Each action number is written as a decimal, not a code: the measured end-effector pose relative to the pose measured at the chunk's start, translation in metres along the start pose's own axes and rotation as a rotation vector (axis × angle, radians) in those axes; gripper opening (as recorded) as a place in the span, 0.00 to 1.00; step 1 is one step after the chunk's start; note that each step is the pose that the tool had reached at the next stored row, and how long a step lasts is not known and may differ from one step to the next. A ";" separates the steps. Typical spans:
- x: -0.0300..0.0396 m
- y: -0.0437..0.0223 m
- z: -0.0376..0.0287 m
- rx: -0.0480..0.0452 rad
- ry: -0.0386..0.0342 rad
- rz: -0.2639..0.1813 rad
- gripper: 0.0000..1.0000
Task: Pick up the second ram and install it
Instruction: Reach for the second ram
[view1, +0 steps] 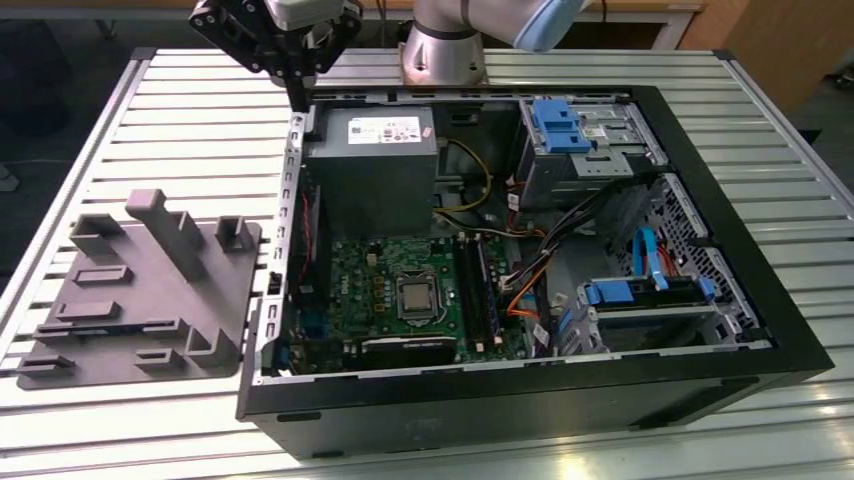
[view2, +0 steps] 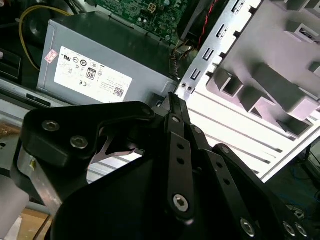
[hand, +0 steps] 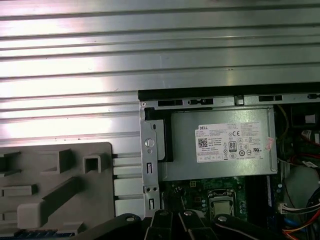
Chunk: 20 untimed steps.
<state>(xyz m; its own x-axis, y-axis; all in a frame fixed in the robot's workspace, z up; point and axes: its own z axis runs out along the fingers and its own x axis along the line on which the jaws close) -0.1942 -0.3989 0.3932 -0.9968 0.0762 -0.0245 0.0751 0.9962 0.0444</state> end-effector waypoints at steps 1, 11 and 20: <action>0.0010 -0.0001 0.0000 -0.0001 0.0000 0.000 0.11; 0.0108 -0.0008 -0.0003 0.0001 0.0000 0.000 0.11; 0.0191 -0.0014 -0.0005 0.0000 0.0000 0.000 0.11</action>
<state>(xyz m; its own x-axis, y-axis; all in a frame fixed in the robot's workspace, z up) -0.2134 -0.3989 0.3933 -0.9968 0.0762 -0.0244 0.0751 0.9962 0.0444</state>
